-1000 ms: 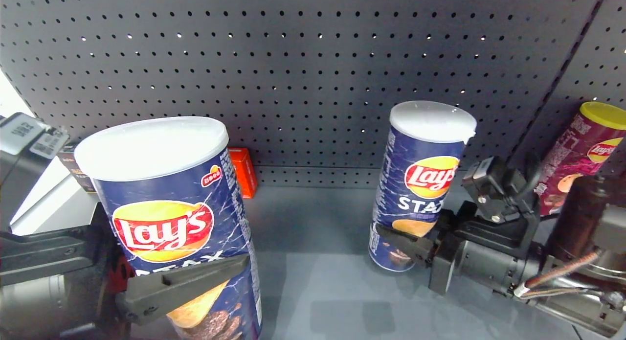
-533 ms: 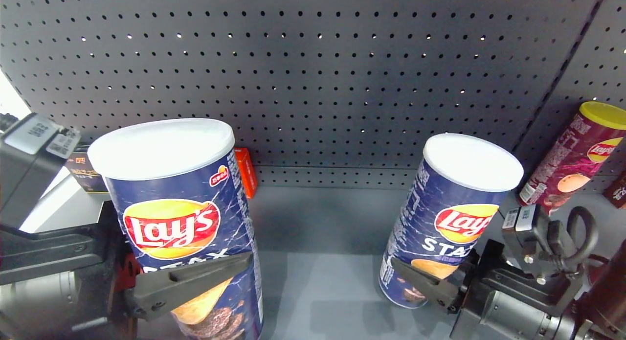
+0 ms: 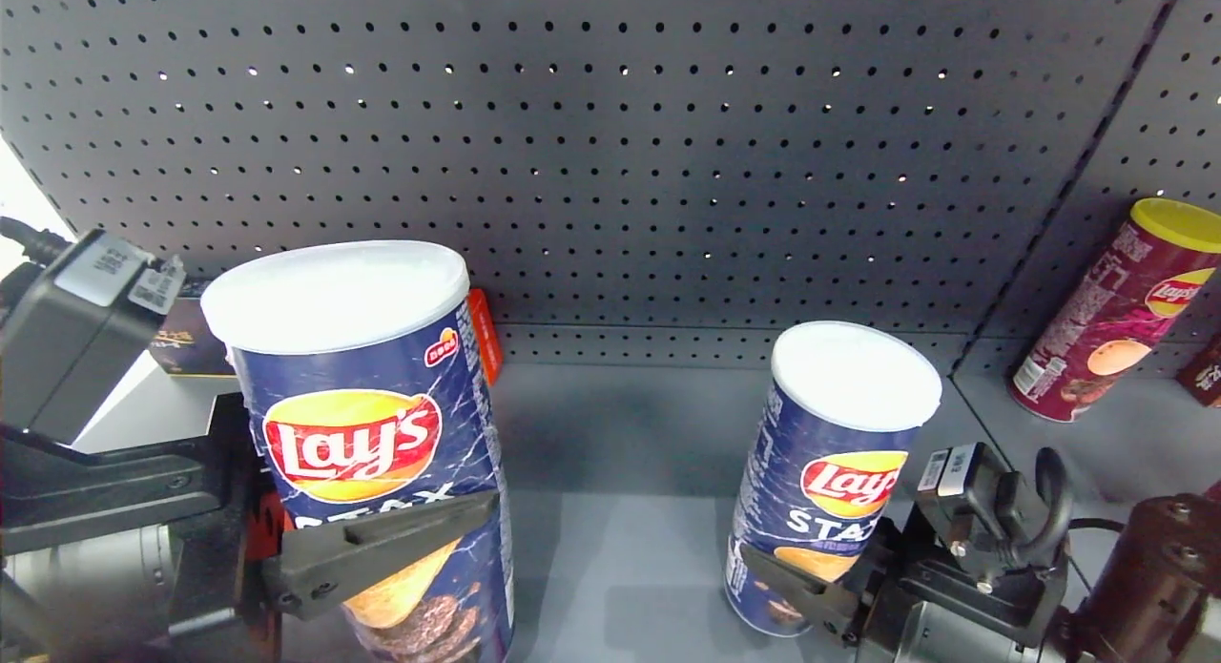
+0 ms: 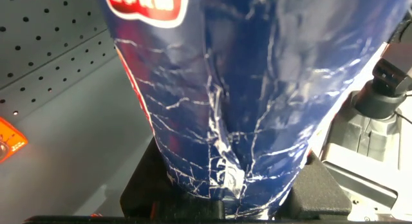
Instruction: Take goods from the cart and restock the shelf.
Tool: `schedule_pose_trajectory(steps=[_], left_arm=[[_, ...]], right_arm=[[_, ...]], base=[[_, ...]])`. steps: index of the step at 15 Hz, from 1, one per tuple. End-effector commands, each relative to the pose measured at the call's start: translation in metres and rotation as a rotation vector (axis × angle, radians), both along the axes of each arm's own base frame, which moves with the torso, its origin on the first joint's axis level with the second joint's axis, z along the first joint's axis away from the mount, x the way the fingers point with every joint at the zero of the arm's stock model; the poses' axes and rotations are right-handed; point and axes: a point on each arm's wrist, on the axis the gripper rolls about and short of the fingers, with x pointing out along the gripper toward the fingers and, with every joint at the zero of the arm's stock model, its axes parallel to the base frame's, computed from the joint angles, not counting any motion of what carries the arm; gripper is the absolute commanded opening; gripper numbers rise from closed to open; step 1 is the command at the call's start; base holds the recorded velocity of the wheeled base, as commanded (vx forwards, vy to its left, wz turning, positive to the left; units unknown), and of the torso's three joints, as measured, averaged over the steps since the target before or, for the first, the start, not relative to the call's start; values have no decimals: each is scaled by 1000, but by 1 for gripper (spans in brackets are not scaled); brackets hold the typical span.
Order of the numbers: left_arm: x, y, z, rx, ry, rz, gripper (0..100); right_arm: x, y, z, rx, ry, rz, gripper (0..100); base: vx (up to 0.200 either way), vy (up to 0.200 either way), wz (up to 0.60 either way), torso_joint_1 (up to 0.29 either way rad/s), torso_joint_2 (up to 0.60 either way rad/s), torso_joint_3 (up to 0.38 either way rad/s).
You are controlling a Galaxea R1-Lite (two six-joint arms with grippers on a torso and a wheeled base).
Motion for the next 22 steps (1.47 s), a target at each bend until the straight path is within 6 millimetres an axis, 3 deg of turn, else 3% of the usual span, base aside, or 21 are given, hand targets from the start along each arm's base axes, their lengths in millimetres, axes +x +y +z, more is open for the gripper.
schedule_pose_trajectory(steps=[1, 9, 10, 15, 22], left_arm=[[0, 0, 0, 0, 2, -1, 0], [-2, 1, -9, 13, 23, -1, 0], [-2, 1, -9, 14, 24, -1, 0], [-4, 2, -10, 13, 23, -2, 0], [-4, 2, -10, 13, 23, -4, 0]], right_arm=[[5, 5, -8, -25, 21, 1, 0], [0, 17, -9, -16, -6, 36, 0], [0, 17, -9, -18, -9, 24, 100], [-11, 1, 0, 9, -40, -4, 100], [-51, -50, 37, 123, -142, -10, 100]], base=[[0, 0, 0, 0, 0, 0], [0, 0, 0, 0, 0, 0], [0, 0, 0, 0, 0, 0], [0, 0, 0, 0, 0, 0], [0, 0, 0, 0, 0, 0]])
